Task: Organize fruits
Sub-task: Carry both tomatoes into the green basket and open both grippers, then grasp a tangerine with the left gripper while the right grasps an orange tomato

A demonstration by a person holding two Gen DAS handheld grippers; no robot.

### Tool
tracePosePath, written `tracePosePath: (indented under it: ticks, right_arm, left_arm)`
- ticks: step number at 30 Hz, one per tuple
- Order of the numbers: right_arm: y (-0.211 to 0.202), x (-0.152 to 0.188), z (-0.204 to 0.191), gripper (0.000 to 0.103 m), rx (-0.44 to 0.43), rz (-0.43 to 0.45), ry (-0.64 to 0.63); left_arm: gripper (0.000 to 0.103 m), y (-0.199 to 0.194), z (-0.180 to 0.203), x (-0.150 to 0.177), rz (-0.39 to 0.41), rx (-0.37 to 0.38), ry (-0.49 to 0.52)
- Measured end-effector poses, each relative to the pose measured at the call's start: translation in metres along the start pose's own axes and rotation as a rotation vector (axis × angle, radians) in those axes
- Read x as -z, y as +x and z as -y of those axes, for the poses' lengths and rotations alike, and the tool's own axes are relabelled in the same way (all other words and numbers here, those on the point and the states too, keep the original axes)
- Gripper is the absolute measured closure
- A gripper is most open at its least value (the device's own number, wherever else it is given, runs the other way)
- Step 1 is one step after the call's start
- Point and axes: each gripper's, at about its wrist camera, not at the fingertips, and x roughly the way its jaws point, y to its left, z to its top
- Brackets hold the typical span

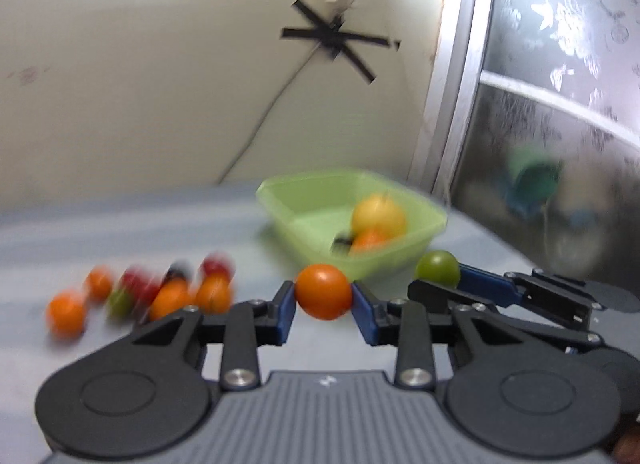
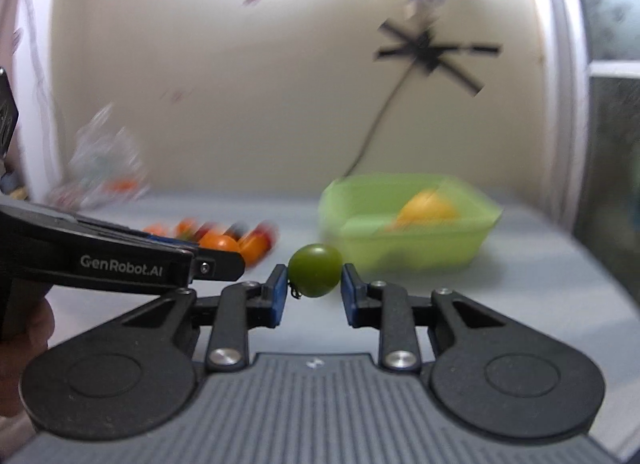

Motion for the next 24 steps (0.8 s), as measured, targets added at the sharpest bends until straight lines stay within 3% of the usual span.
tracePosePath:
  ticks: [6,14,15,17,18,19,24]
  right_arm:
    - [0.040,-0.024,0.054,0.072,0.100,0.029,0.034]
    - [0.074,-0.019,0.079,0.071,0.151,-0.023,0.025]
    - [0.073,-0.018,0.078,0.070,0.159,-0.018,0.018]
    - [0.073,-0.017,0.077,0.067,0.178,-0.012,0.006]
    - [0.072,-0.016,0.077,0.055,0.186,-0.009,0.006]
    - [0.072,-0.016,0.078,0.049,0.187,-0.003,0.011]
    - [0.055,-0.020,0.075,0.047,0.194,0.051,0.029]
  left_arm:
    - [0.072,0.072,0.002,-0.042,-0.046,0.024,-0.015]
    - [0.070,0.121,0.009,-0.042,-0.114,-0.025,0.007]
    - [0.069,0.122,0.009,-0.042,-0.113,-0.034,0.004]
    - [0.057,0.121,0.009,-0.043,-0.106,-0.043,-0.003]
    - [0.055,0.117,0.009,-0.043,-0.098,-0.037,-0.006]
    - [0.055,0.112,0.010,-0.043,-0.086,-0.036,-0.005]
    - [0.055,0.064,0.002,-0.041,-0.007,-0.008,-0.028]
